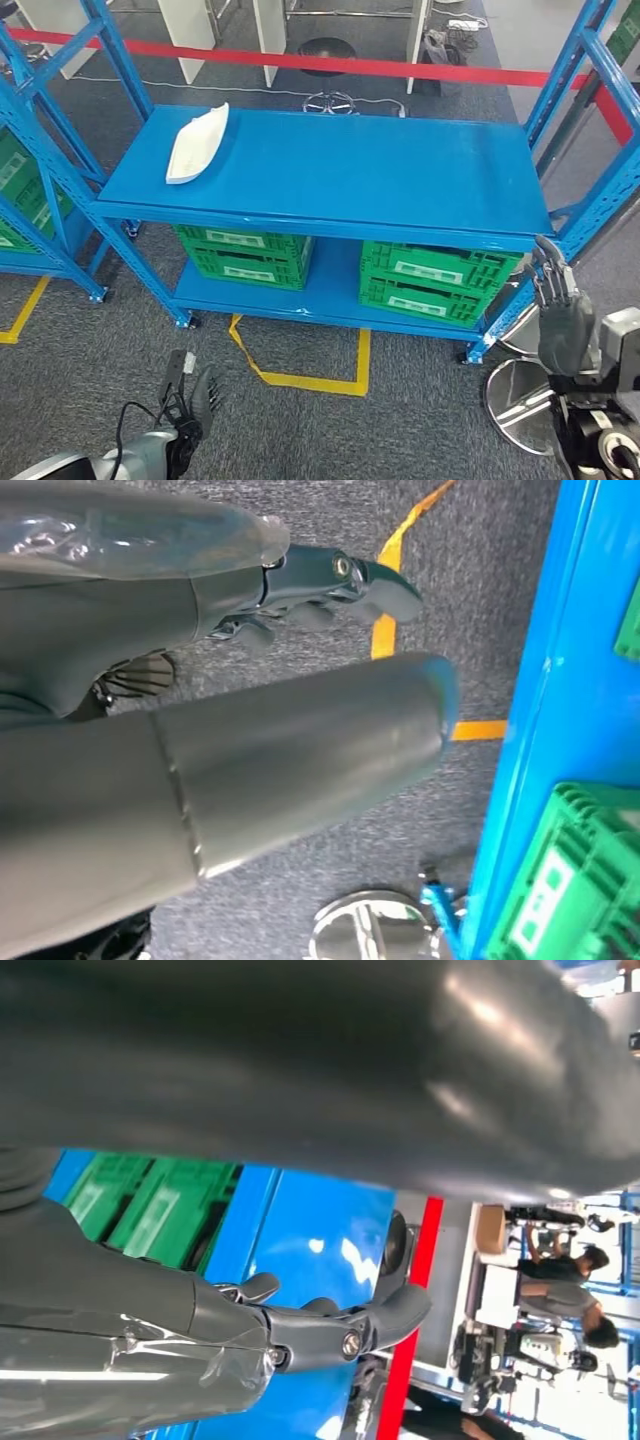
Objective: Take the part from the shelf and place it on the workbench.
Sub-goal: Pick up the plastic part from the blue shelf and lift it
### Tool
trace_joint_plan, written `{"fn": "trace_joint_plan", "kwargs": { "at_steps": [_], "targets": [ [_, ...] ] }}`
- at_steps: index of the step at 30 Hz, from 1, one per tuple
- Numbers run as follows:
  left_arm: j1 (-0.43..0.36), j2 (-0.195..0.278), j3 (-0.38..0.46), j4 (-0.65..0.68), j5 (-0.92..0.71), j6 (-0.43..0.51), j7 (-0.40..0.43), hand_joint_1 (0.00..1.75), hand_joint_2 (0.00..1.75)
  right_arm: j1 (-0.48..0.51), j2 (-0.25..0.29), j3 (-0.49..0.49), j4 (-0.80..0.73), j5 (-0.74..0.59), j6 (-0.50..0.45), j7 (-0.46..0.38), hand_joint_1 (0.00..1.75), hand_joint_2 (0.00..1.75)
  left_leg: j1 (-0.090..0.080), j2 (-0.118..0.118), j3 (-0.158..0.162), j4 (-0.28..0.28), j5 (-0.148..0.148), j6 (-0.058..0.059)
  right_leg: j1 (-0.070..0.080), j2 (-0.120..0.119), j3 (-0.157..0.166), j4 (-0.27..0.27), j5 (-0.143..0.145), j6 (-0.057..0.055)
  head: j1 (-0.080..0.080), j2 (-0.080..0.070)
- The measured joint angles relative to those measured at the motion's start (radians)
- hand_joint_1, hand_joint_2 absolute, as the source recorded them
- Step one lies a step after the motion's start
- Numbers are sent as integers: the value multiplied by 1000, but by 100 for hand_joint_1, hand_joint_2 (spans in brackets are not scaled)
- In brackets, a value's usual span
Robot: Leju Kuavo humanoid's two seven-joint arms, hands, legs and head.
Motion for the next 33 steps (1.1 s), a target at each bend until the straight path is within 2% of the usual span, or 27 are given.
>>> {"fn": "trace_joint_plan", "kwargs": {
  "at_steps": [2, 4, 5, 6, 8, 9, 10, 11, 12, 13, 14, 15, 16, 17, 19, 20, 22, 24, 25, 26, 27, 29, 30, 31, 33],
  "targets": [
    [-1, 0, 0, 0, 0, 0, 2, 0, 0, 2, 0, -1, 0, 0, 2, -1, 0, 0, 0, 3, 4, 4, -8, -15, 7, 1, 12, -7, -13, -26, -2, 0],
    [-3, -1, 0, 0, 0, 0, 5, 0, 0, 3, 2, -1, -4, 1, 4, -1, 0, 0, 3, 3, -5, 38, -9, -24, 9, 8, 29, -8, -13, -42, -9, 0],
    [-4, -2, 0, 0, 0, 0, 6, 0, 0, 2, 3, -2, -6, 1, 4, -2, 0, 0, 5, 2, -31, 84, -12, -27, 9, 11, 38, -10, -16, -48, -13, 0],
    [-6, -3, 0, 0, 0, 0, 6, 0, 0, 1, 4, -2, -7, 2, 4, -2, 0, 0, 5, 0, -72, 149, -21, -29, 10, 13, 45, -12, -21, -54, -17, 0],
    [-3, -4, 0, 0, 0, 0, 7, 0, 0, 1, 5, -2, -8, 2, 4, -2, 0, 0, 4, -2, -176, 286, -63, -29, 14, 19, 61, -14, -36, -62, -24, 0],
    [-1, -4, 0, 0, 0, 0, 7, 0, 0, 2, 5, -2, -9, 2, 5, -2, 0, 0, 2, -3, -218, 325, -80, -27, 17, 23, 71, -14, -45, -64, -26, 0],
    [1, -4, 0, 0, 0, 0, 7, 0, 0, 4, 5, -2, -9, 2, 5, -2, 0, 0, -1, -4, -244, 331, -82, -22, 20, 27, 83, -14, -55, -66, -28, 0],
    [2, -4, 0, 0, 1, 0, 7, 0, 0, 4, 5, -2, -9, 2, 5, -1, 0, 0, -5, -5, -252, 302, -61, -15, 22, 30, 98, -15, -65, -66, -30, 0],
    [2, -3, 0, 0, 0, 0, 7, 0, 0, 4, 6, -2, -9, 3, 5, -1, 0, 0, -11, -6, -242, 242, -19, -6, 23, 32, 113, -16, -76, -67, -30, 0],
    [2, -2, 0, 0, 0, 0, 7, 0, 0, 5, 6, -2, -9, 3, 6, -1, 0, 0, -19, -7, -225, 165, 42, 5, 23, 34, 124, -17, -87, -66, -31, 0],
    [2, 0, 0, 0, 0, 0, 7, 0, 0, 5, 6, -2, -9, 3, 6, -1, 0, 0, -26, -10, -208, 103, 86, 13, 24, 37, 135, -19, -98, -64, -30, 0],
    [2, 3, 0, 0, 0, 0, 8, 0, 0, 6, 6, -2, -9, 3, 6, 0, 0, 0, -32, -14, -194, 59, 115, 19, 25, 40, 141, -23, -109, -61, -29, 0],
    [2, 5, 1, 0, 0, 0, 8, 0, 0, 8, 6, -2, -9, 3, 6, 1, 0, 0, -36, -18, -186, 33, 126, 23, 26, 43, 150, -24, -113, -57, -28, 0],
    [1, 6, 1, 0, 0, 0, 8, 0, 0, 9, 6, -2, -10, 3, 6, 1, 0, 0, -36, -20, -177, 26, 117, 25, 27, 46, 161, -26, -112, -53, -28, 0],
    [-1, 5, 1, 0, 0, 0, 8, 0, 0, 9, 6, -3, -13, 3, 6, 0, 0, 0, -30, -20, -150, 8, 118, 29, 29, 42, 168, -11, -106, -45, -29, 0],
    [-2, 4, 1, 0, 0, 0, 8, 0, 0, 8, 6, -3, -14, 3, 6, 0, 0, 0, -28, -20, -134, 5, 115, 31, 29, 35, 154, 21, -107, -42, -27, 0],
    [-3, 1, 1, 0, 0, 0, 7, 0, 0, 8, 6, -2, -15, 3, 6, 0, 0, 0, -26, -19, -107, 3, 99, 32, 29, 21, 86, 143, -137, -37, -22, 0],
    [-1, -1, 1, 0, 0, 0, 8, 0, 0, 11, 6, -3, -15, 3, 5, 1, 0, 0, -26, -19, -82, 3, 78, 33, 28, 17, 5, 247, -202, -32, -19, 0],
    [1, -3, 1, 0, 0, 0, 8, 0, 0, 13, 6, -3, -15, 3, 4, 1, 0, 0, -26, -19, -68, 3, 67, 34, 28, 16, -19, 258, -226, -30, -17, 0],
    [2, -4, 1, 0, 0, 0, 8, 0, 0, 13, 6, -3, -15, 3, 4, 1, 0, 0, -26, -19, -51, 3, 56, 34, 28, 15, -29, 236, -225, -30, -16, 0],
    [3, -6, 1, 0, 0, 0, 8, 0, 0, 14, 6, -4, -15, 3, 4, 1, 0, 0, -26, -19, -35, 3, 44, 33, 27, 14, -24, 184, -194, -30, -14, 0],
    [2, -8, 1, 0, 0, 0, 8, 0, 0, 14, 6, -4, -15, 3, 4, 1, 0, 0, -26, -20, -5, 3, 21, 29, 29, 9, 0, 54, -78, -36, -12, 0],
    [1, -9, 1, 0, 0, 0, 8, 0, 0, 14, 6, -4, -15, 3, 4, 1, 0, 0, -27, -21, 5, 3, 11, 24, 31, 7, 11, 12, -37, -42, -10, 0],
    [0, -9, 1, 0, 0, 0, 8, 0, 0, 14, 6, -5, -15, 3, 4, 2, 0, 0, -27, -21, 12, 5, 4, 19, 33, 6, 19, -10, -14, -48, -9, 0],
    [-1, -8, 1, 0, 0, 0, 9, 0, 0, 13, 6, -6, -17, 3, 4, 2, 0, 0, -27, -22, 16, 16, -1, 8, 34, 8, 33, -15, -13, -64, -8, 0]
  ]
}}
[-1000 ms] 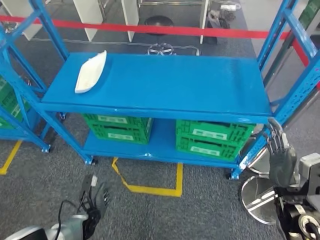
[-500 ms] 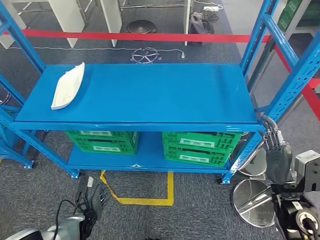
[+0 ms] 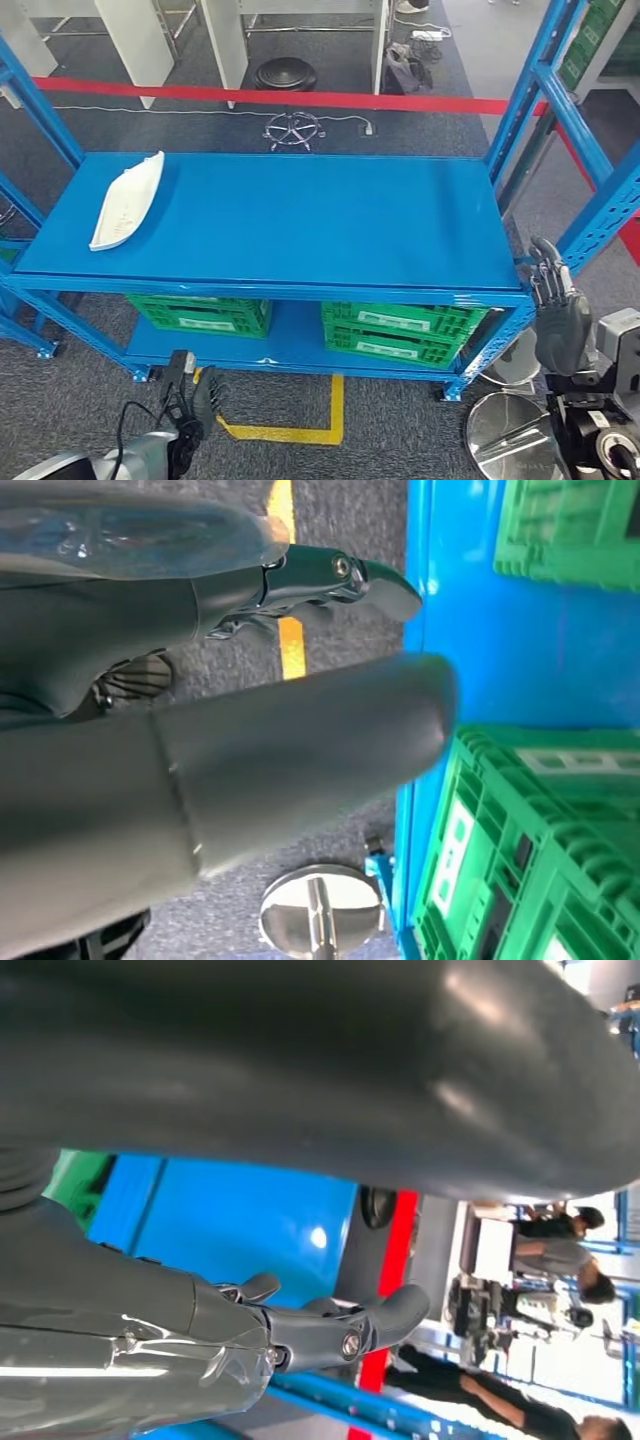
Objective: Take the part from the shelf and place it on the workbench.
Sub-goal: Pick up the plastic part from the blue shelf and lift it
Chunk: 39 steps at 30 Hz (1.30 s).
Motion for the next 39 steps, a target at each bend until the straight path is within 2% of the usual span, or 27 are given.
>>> {"fn": "trace_joint_plan", "kwargs": {
  "at_steps": [2, 3, 6, 7, 8, 9, 11, 13, 15, 17, 19, 21, 22, 23, 24, 26, 27, 28, 30, 31, 33, 34, 36, 37, 38, 39],
  "targets": [
    [-1, 0, 0, 0, 0, 0, 0, 0, 0, -2, 0, 0, -2, 0, 0, -1, 0, 0, 1, 1, -16, 45, -8, -11, -3, 3, 19, -5, 4, -10, -3, 0],
    [-3, 0, 0, 0, 0, 0, 0, 0, 0, -2, 0, -1, -2, 0, 1, -1, 0, 0, 3, 2, -42, 92, -21, -16, -5, 4, 28, -7, 2, -14, -6, 0],
    [-3, -1, 0, 0, 0, 0, -1, 0, 0, -2, 0, -1, -3, 0, 1, -1, 0, 0, 11, 3, -178, 276, -91, -29, -4, 8, 38, -9, -11, -19, -12, 0],
    [0, -1, 0, 0, 0, 0, -1, 0, 0, -2, 0, -2, -3, 0, 2, 0, 0, 0, 13, 4, -212, 302, -103, -30, -4, 10, 43, -9, -17, -19, -13, 0],
    [2, -1, 0, 0, 0, 0, -1, 0, 0, -1, 0, -2, -3, 0, 1, 0, 0, 0, 15, 4, -229, 292, -97, -30, -4, 12, 49, -9, -24, -18, -15, 0],
    [2, -1, 0, 0, 0, 0, -1, 0, 0, -1, 0, -2, -3, 0, 1, 0, 0, 0, 16, 4, -226, 247, -65, -27, -4, 13, 58, -9, -31, -16, -16, 0],
    [2, 0, 0, 0, 0, 0, -1, 0, 0, -1, 0, -1, -3, -1, 1, 3, 0, 0, 12, 4, -189, 106, 39, -16, -4, 14, 77, -9, -48, -12, -18, 0],
    [1, 2, 0, 0, 0, 0, 0, 0, 0, -2, 0, -1, -2, -3, 1, 5, 0, 0, 6, 4, -160, 23, 83, -4, -2, 17, 88, -13, -63, -3, -17, 0],
    [1, 4, 0, 0, 0, 0, 0, 0, 0, -1, 0, -1, -2, -5, 1, 6, 0, 0, 5, 3, -146, 8, 83, 7, 0, 20, 95, -4, -62, 9, -14, 0],
    [-1, 5, 0, 0, -1, 2, 0, 0, 0, -2, 0, -2, -2, -10, 7, 3, 0, 0, 11, 2, -125, -7, 100, 14, 0, 16, 88, 34, -61, 19, -13, 0],
    [-5, 4, 0, 0, 0, 7, -1, 0, 0, -7, 0, -2, -2, -13, 25, -2, 0, 0, 15, 2, -109, -14, 97, 20, -3, 12, 36, 130, -93, 29, -11, 0],
    [-4, 4, 0, 0, 2, 9, -2, 0, 0, -9, 0, 0, 2, -12, 43, -6, 0, 0, 15, -1, -102, -15, 87, 23, -7, 9, -40, 250, -152, 39, -7, 0],
    [-2, 4, 0, 0, 3, 10, -3, 0, 0, -9, 0, 1, 5, -10, 49, -7, 0, 0, 15, -3, -97, -15, 82, 22, -10, 9, -67, 280, -172, 42, -6, 0],
    [0, 4, 0, 0, 3, 10, -3, 0, 0, -9, 0, 2, 7, -8, 52, -8, 0, 0, 16, -7, -91, -15, 77, 21, -13, 8, -79, 278, -171, 44, -5, 0],
    [1, 3, 0, 0, 4, 10, -3, 0, 0, -9, 0, 2, 10, -6, 54, -9, 0, 0, 17, -12, -84, -15, 72, 19, -15, 8, -75, 240, -142, 45, -5, 0],
    [1, 1, 0, 0, 4, 10, -3, 0, 0, -10, 0, 3, 12, -4, 56, -10, 0, 0, 18, -22, -67, -14, 60, 12, -20, 17, -36, 105, -43, 47, -3, 0],
    [0, 1, 0, 0, 3, 10, -3, 0, 0, -11, 0, 4, 14, -3, 57, -10, 0, 0, 18, -27, -64, -12, 56, 8, -20, 23, -19, 45, -16, 45, -2, 0],
    [-2, 0, 0, 0, 3, 10, -3, 0, 0, -11, 0, 4, 15, -2, 57, -9, 0, 0, 18, -32, -64, -11, 52, 3, -20, 28, -7, 9, 0, 42, 0, 0],
    [-2, 1, 0, 0, 2, 10, -3, 0, 0, -13, 0, 5, 16, -1, 58, -7, 0, 0, 17, -39, -70, -4, 50, -7, -17, 26, 1, -9, -2, 28, 0, 0],
    [-2, 1, 0, 0, 2, 10, -3, 0, 0, -14, 0, 5, 16, 0, 59, -7, 0, 0, 17, -37, -71, -1, 48, -13, -18, 22, 6, -11, 7, 21, -1, 0],
    [-3, 1, 0, 0, 2, 10, -3, 0, 0, -17, 0, 5, 16, 0, 60, -7, 0, 0, 18, -20, -91, 42, 25, -22, -20, 12, 15, -16, 11, 10, -5, 0],
    [-5, 1, 0, 0, 1, 10, -3, 0, 0, -18, 0, 5, 16, 1, 60, -7, 0, 0, 19, -10, -118, 92, 1, -26, -20, 7, 18, -18, 10, 7, -7, 0],
    [-6, 1, 0, 0, 2, 10, -3, 0, 0, -18, 0, 5, 16, 1, 60, -6, 0, 0, 21, -1, -202, 233, -54, -32, -18, -3, 20, -19, 6, 1, -11, 0],
    [-4, 1, 0, 0, 2, 10, -3, 0, 0, -18, 0, 6, 16, 1, 60, -5, 0, 0, 22, 0, -238, 286, -67, -33, -18, -7, 21, -19, 3, -1, -13, 0],
    [-1, 1, 0, 0, 2, 10, -3, 0, 0, -18, 0, 6, 17, 2, 60, -4, 0, 0, 24, 1, -258, 303, -62, -33, -17, -11, 23, -19, 0, -1, -14, 0],
    [0, 1, 0, 0, 2, 10, -3, 0, 0, -18, 0, 6, 17, 2, 61, -3, 0, 0, 24, 2, -256, 280, -38, -32, -17, -15, 26, -19, -3, -1, -16, 0]
  ]
}}
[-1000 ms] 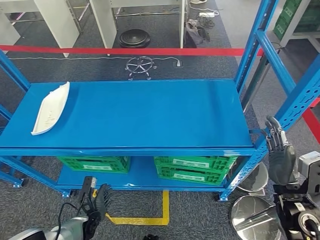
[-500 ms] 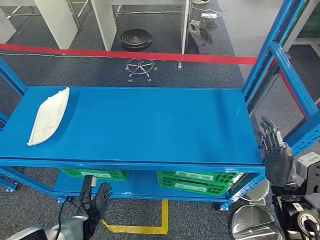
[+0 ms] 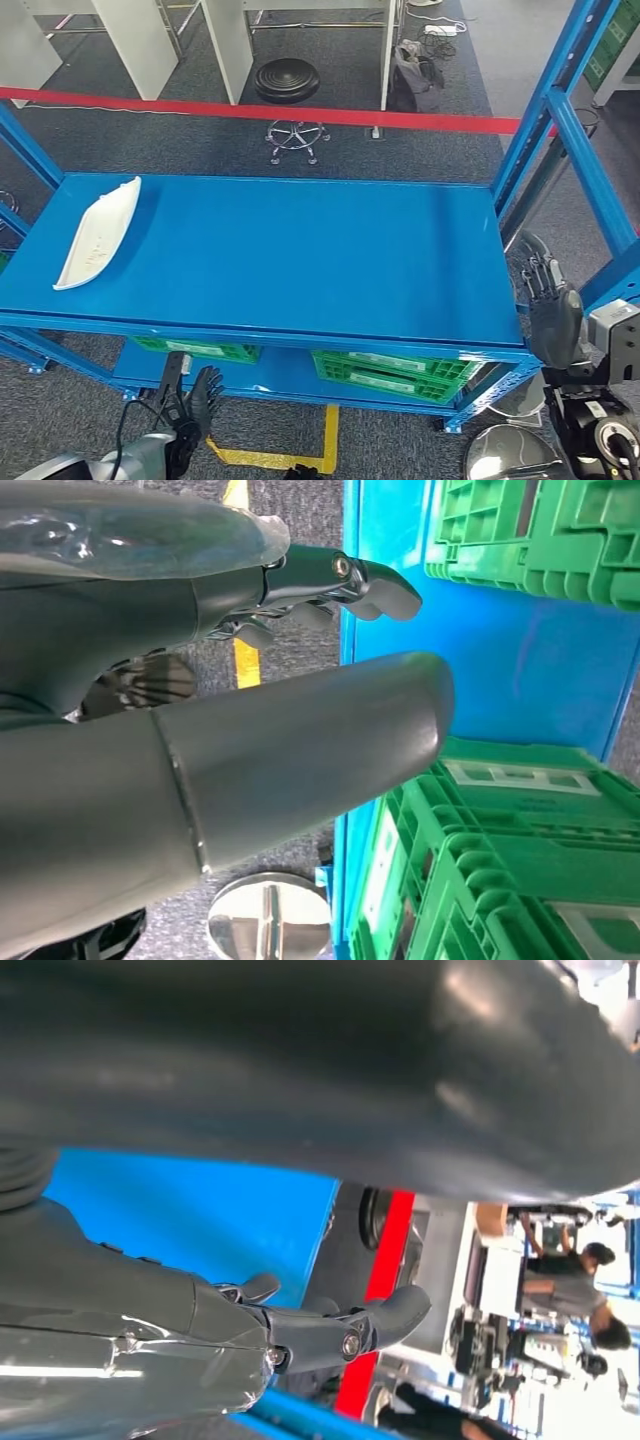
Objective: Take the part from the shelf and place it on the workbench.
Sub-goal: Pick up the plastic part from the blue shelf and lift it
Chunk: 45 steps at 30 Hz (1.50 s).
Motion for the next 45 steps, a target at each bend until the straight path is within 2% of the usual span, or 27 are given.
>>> {"fn": "trace_joint_plan", "kwargs": {
  "at_steps": [2, 4, 7, 9, 12, 13, 14, 15, 16, 18, 19, 21, 22, 24, 25, 27, 29, 30, 31, 34, 36, 38, 40, 42, 43, 44, 45],
  "targets": [
    [-1, 1, 0, 0, 0, 0, 0, 0, 0, 0, 0, 1, 0, 2, 1, 2, 0, 0, 0, 12, 55, -139, 84, 6, 1, -10, 11, 0, -9, 4, -4, 0],
    [-6, 1, 0, 0, 0, 0, 0, 0, 0, -2, 0, 1, 0, 2, 2, 5, 0, 0, -7, 34, 104, -256, 126, 14, 4, -20, 20, 0, -19, 12, -6, 0],
    [-7, 2, 1, 0, 0, 0, 0, 0, 0, -5, 0, 1, 2, 3, 2, 8, 0, 0, -12, 32, 116, -283, 134, 27, 8, -33, 26, -2, -31, 29, -3, 0],
    [-7, 2, 1, 0, 0, 0, 0, 0, 0, -6, 0, 1, 2, 4, 3, 10, 0, 0, -8, 20, 125, -290, 138, 36, 6, -23, 19, 25, -56, 39, 0, 0],
    [-9, 1, 1, 0, -2, 0, 0, 0, 0, -5, -2, 1, 3, 5, 4, 13, 0, 0, -6, 1, 133, -293, 134, 47, 2, 5, -72, 212, -142, 47, 8, 0],
    [-9, 1, 1, 0, -2, 0, 0, 0, 0, -3, -2, 0, 4, 5, 3, 14, 0, 0, -6, -7, 134, -293, 132, 49, 1, 8, -107, 274, -159, 49, 9, 0],
    [-8, 1, 1, 0, -2, 0, 0, 0, 0, -1, -2, 0, 5, 5, 3, 15, 0, 0, -6, -15, 136, -293, 130, 49, 1, 10, -128, 303, -157, 50, 10, 0],
    [-7, 0, 1, 0, -2, 0, 0, 0, 0, 1, -2, 0, 6, 5, 3, 15, 0, 0, -6, -25, 139, -292, 128, 49, 0, 11, -130, 290, -134, 50, 10, 0],
    [-7, 0, 1, 0, -3, 0, 1, 0, 0, 1, -2, 0, 7, 5, 3, 16, 0, 0, -6, -35, 143, -292, 125, 47, 0, 13, -112, 238, -94, 49, 11, 0],
    [-7, -2, 1, 0, -3, 0, 1, 0, 0, 1, -2, 0, 7, 6, 3, 16, 0, 0, -7, -54, 152, -291, 119, 42, -3, 41, -54, 96, -18, 44, 12, 0],
    [-9, -3, 1, 0, -4, 0, 1, 0, 0, 0, -2, 0, 7, 6, 3, 16, 0, 0, -7, -63, 151, -289, 118, 38, -4, 57, -29, 44, 0, 41, 13, 0],
    [-10, -4, 1, 0, -4, 0, 2, 0, 0, 1, -2, -1, 7, 6, 4, 17, 0, 0, -4, -79, 144, -287, 120, 27, -2, 72, -10, 10, 0, 36, 14, 0],
    [-9, -3, 1, 0, -4, 0, 3, 0, 0, 2, -2, -1, 7, 6, 5, 18, 0, 0, -3, -87, 142, -287, 121, 21, -2, 65, -4, 3, 0, 32, 14, 0],
    [-7, -3, 1, 0, -5, 0, 3, 0, 0, 1, -2, -1, 6, 6, 7, 18, 0, 0, -3, -68, 135, -269, 108, 11, -4, 48, 5, -7, 3, 21, 11, 0],
    [-8, -2, 1, 0, -5, 0, 3, 0, 0, 0, -2, -1, 5, 6, 8, 18, 0, 0, -4, -47, 116, -229, 87, 6, -6, 38, 10, -13, 5, 15, 6, 0],
    [-11, -3, 1, 0, -5, 0, 3, 0, 0, 0, -2, -2, 5, 6, 9, 18, 0, 0, -2, -11, 46, -95, 26, -3, -4, 16, 14, -16, 3, 8, -1, 0],
    [-8, -4, 1, 0, -5, 0, 3, 0, 0, 1, -2, -2, 5, 7, 10, 19, 0, 0, 5, -2, -16, 12, -4, -11, -2, -6, 14, -16, 0, 5, -3, 0],
    [-6, -4, 1, 0, -5, 0, 3, 0, 0, 1, -2, -2, 5, 7, 10, 19, 0, 0, 8, 0, -19, 12, 8, -13, -2, -15, 15, -16, -2, 5, -4, 0],
    [-5, -4, 1, 0, -6, 1, 3, 0, 0, 1, -2, -2, 5, 8, 10, 20, 0, 0, 10, 4, 1, -33, 38, -14, -2, -24, 18, -16, -4, 7, -5, 0],
    [-10, -3, 1, 0, -8, 1, 4, 0, 0, 0, -2, -2, 5, 10, 12, 21, 0, 0, 7, 51, 109, -244, 125, -6, 3, -48, 28, -15, -16, 20, -12, 0],
    [-12, -3, 1, 0, -8, 4, 4, 0, 0, -1, -2, -3, 5, 11, 13, 21, 0, 0, -1, 59, 130, -288, 130, 6, 9, -63, 33, -15, -23, 31, -7, 0],
    [-11, -2, 1, 0, -8, 6, 5, 0, 0, -1, -2, -3, 5, 12, 14, 21, 0, 0, -1, 38, 132, -289, 130, 19, 6, -70, 37, -14, -32, 41, -2, 0],
    [-12, -2, 1, 0, -8, 7, 5, 0, 0, -1, -2, -3, 4, 12, 14, 21, 0, 0, 3, 21, 138, -293, 130, 32, 0, -41, 18, 36, -66, 50, 3, 0],
    [-14, -2, 1, 0, -8, 8, 5, 0, 0, 1, -4, -3, 4, 12, 14, 21, 0, 0, 4, 3, 143, -294, 128, 40, -2, -1, -46, 173, -130, 54, 10, 0],
    [-14, -2, 1, 0, -8, 8, 5, 0, 0, 2, -4, -4, 4, 12, 14, 21, 0, 0, 3, -7, 144, -294, 127, 42, -2, 7, -86, 249, -156, 55, 11, 0],
    [-13, -2, 1, 0, -8, 8, 5, 0, 0, 4, -5, -3, 5, 12, 14, 21, 0, 0, 2, -19, 146, -294, 126, 44, -1, 10, -115, 300, -166, 56, 12, 0],
    [-13, -3, 1, 0, -8, 8, 5, 0, 0, 5, -6, -3, 5, 12, 14, 21, 0, 0, 1, -31, 148, -293, 124, 44, -1, 11, -129, 313, -155, 55, 12, 0]
  ]
}}
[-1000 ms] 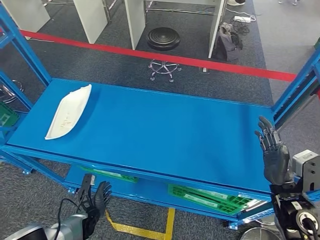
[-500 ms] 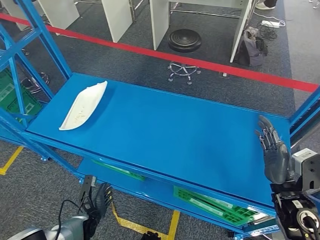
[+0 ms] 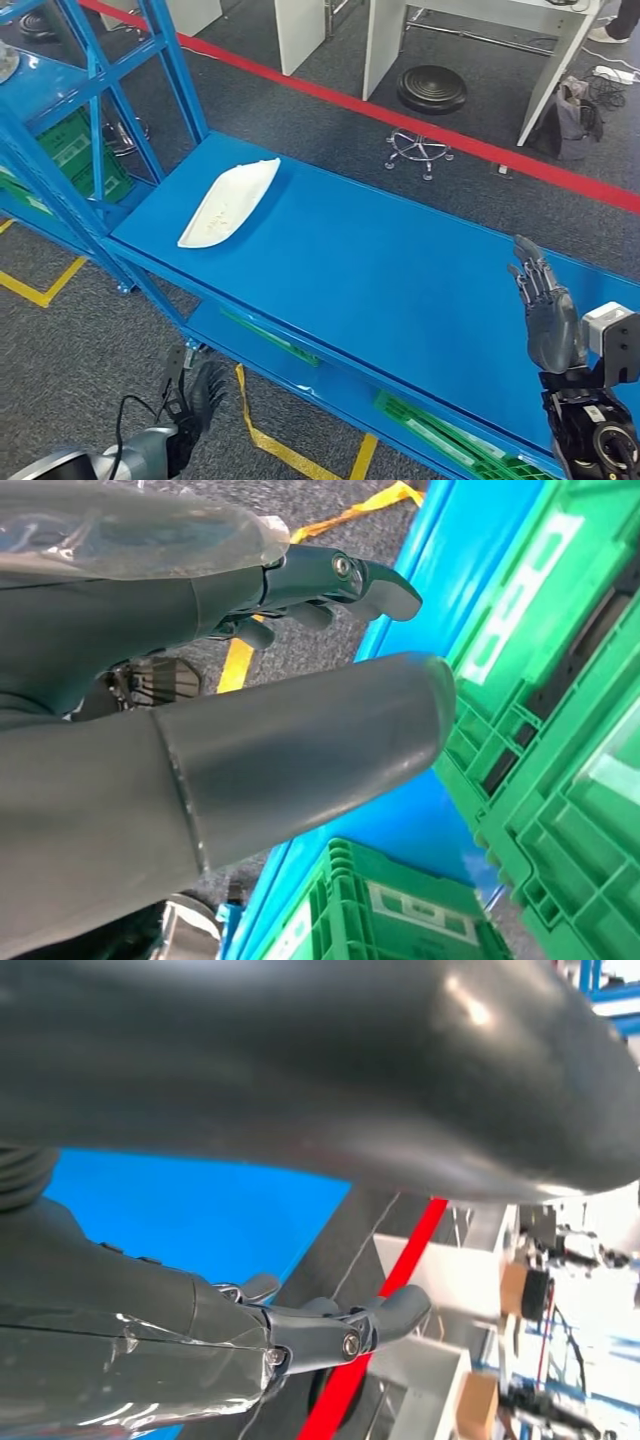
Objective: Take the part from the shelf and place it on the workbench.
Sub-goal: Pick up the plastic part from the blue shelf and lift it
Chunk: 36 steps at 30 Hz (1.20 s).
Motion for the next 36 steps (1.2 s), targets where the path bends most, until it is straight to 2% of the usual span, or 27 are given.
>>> {"fn": "trace_joint_plan", "kwargs": {
  "at_steps": [1, 2, 4, 5, 6, 8, 9, 10, 12, 14, 15, 16, 17, 18, 20, 21, 23, 24, 26, 28, 29, 30, 31, 32, 34, 35, 36],
  "targets": [
    [0, 0, 0, 0, 0, 0, 0, 0, 0, 0, 0, 0, 0, 0, 1, 0, 0, 0, 0, -13, 3, 0, -1, -1, 0, 2, 8, -32, 32, -2, 0, 0],
    [1, -1, 0, 0, 1, 0, 0, 0, 0, -1, -1, 0, 1, 0, 2, 0, 0, 0, 0, -25, 8, 1, -3, -2, -1, 11, 33, -98, 76, -4, 1, 0],
    [0, -2, 0, 0, 3, 0, 0, 0, 0, -2, -1, 0, 1, 0, 4, 0, 0, 0, 0, -49, 10, 4, -7, -9, -7, 59, 92, -239, 145, -10, 3, 0],
    [-1, -2, 0, 0, 4, 0, 0, 0, 0, -2, -1, 0, 1, 0, 4, 0, 0, 0, 0, -59, 6, 6, -7, -14, -9, 80, 110, -281, 158, -11, 3, 0],
    [-1, -2, 0, 0, 6, 0, -1, 0, 0, -3, -1, 1, 1, 0, 5, 0, 0, 0, 1, -70, 0, 6, -5, -20, -10, 92, 118, -299, 158, -13, 4, 0],
    [4, 1, 0, 0, 7, 1, -2, 0, 0, -6, -1, 1, 1, 1, 8, -2, 0, 0, 5, -88, -8, 6, -2, -32, -9, 75, 122, -308, 159, -20, 4, 0],
    [7, 2, 0, 0, 7, 1, -3, 0, 0, -8, -1, 1, 1, 2, 10, -3, 0, 0, 4, -78, -13, 15, -8, -36, -10, 63, 126, -313, 161, -26, 2, 0],
    [7, 3, 0, 0, 8, 2, -4, 0, 0, -11, -1, 1, 1, 3, 12, -4, 0, 0, 3, -57, -27, 44, -25, -40, -11, 50, 130, -318, 163, -32, -1, 0],
    [5, 3, 0, 0, 10, 2, -4, 0, 0, -14, -1, 2, 1, 4, 17, -4, 0, 0, 1, 2, -86, 162, -83, -47, -7, 22, 134, -323, 163, -41, -8, 0],
    [7, 2, 0, 0, 12, 3, -4, 0, 0, -14, -1, 2, 2, 4, 20, -4, 0, 0, 3, 26, -155, 292, -130, -54, -3, -6, 133, -323, 161, -46, -12, 0],
    [10, 2, 0, 0, 12, 3, -4, 0, 0, -14, -1, 3, 2, 4, 22, -4, 0, 0, 4, 31, -168, 313, -129, -55, -2, -19, 134, -323, 160, -46, -12, 0],
    [12, 2, 0, 0, 13, 4, -5, 0, 0, -14, -1, 3, 2, 4, 23, -4, 0, 0, 5, 35, -157, 292, -109, -55, -2, -30, 135, -323, 158, -46, -13, 0],
    [13, 3, 0, 0, 14, 6, -5, 0, 0, -14, -1, 4, 2, 4, 24, -4, 0, 0, 4, 41, -125, 230, -76, -54, -2, -41, 136, -323, 157, -44, -15, 0],
    [13, 4, 0, 0, 15, 7, -5, 0, 0, -15, -1, 5, 2, 3, 25, -5, 0, 0, 3, 58, -82, 148, -42, -51, -1, -52, 139, -323, 155, -42, -17, 0],
    [10, 5, 0, 0, 15, 9, -6, 0, 0, -16, -1, 5, 2, 3, 26, -5, 0, 0, -3, 84, -18, 29, -4, -40, 4, -70, 144, -322, 148, -33, -18, 0],
    [10, 5, 0, 0, 15, 9, -7, 0, 0, -17, -1, 5, 2, 3, 26, -5, 0, 0, -6, 88, -7, 6, -1, -33, 6, -77, 146, -322, 145, -28, -17, 0],
    [11, 7, 0, 0, 15, 9, -8, 0, 0, -19, -1, 6, 2, 3, 26, -6, 0, 0, -9, 68, -6, 4, -1, -21, 7, -92, 152, -323, 139, -17, -13, 0],
    [12, 7, 0, 0, 15, 9, -9, 0, 0, -20, -1, 6, 2, 3, 26, -6, 0, 0, -7, 59, -3, 2, -1, -16, 6, -88, 152, -317, 132, -12, -12, 0],
    [11, 8, 0, 0, 15, 9, -11, 0, 0, -21, -1, 6, 1, 3, 26, -6, 0, 0, -1, 44, 5, -3, 1, -5, 2, -53, 125, -250, 89, -3, -6, 0],
    [10, 8, 0, 0, 16, 9, -12, 0, 0, -18, -1, 5, 2, 3, 26, -7, 0, 0, -1, 27, 7, -4, 0, 2, 0, -12, 56, -103, 23, 0, 1, 0],
    [11, 8, 0, 0, 16, 9, -12, 0, 0, -16, -1, 5, 2, 2, 26, -7, 0, 0, -2, 17, 8, -3, -1, 3, 1, -5, 22, -36, 2, 1, 2, 0],
    [12, 8, 0, 0, 16, 9, -12, 0, 0, -14, -1, 5, 3, 2, 26, -7, 0, 0, -3, 5, 8, -3, -1, 4, 1, -2, 1, -3, 0, 0, 3, 0],
    [13, 8, 0, 0, 16, 10, -13, 0, 0, -13, -1, 6, 3, 1, 26, -7, 0, 0, -4, -7, 10, -3, -2, 4, 1, 0, 0, -12, 20, -2, 3, 0],
    [13, 7, 0, 0, 17, 11, -13, 0, 0, -13, -1, 6, 3, 1, 27, -8, 0, 0, -4, -20, 12, -2, -3, 3, 1, 4, 18, -62, 58, -5, 3, 0],
    [12, 6, 0, 0, 17, 15, -15, 0, 0, -16, -1, 6, 4, 0, 29, -10, 0, 0, -5, -44, 15, 0, -6, -1, 0, 37, 79, -210, 137, -13, 4, 0],
    [12, 5, 0, 0, 17, 17, -17, 0, 0, -18, -1, 6, 4, 0, 30, -11, 0, 0, -5, -55, 12, 2, -6, -4, -1, 54, 104, -266, 156, -16, 5, 0],
    [12, 4, 0, 0, 17, 20, -20, 0, 0, -19, -1, 6, 5, 0, 31, -12, 0, 0, -4, -65, 8, 3, -5, -9, -1, 67, 119, -298, 162, -18, 5, 0]
  ]
}}
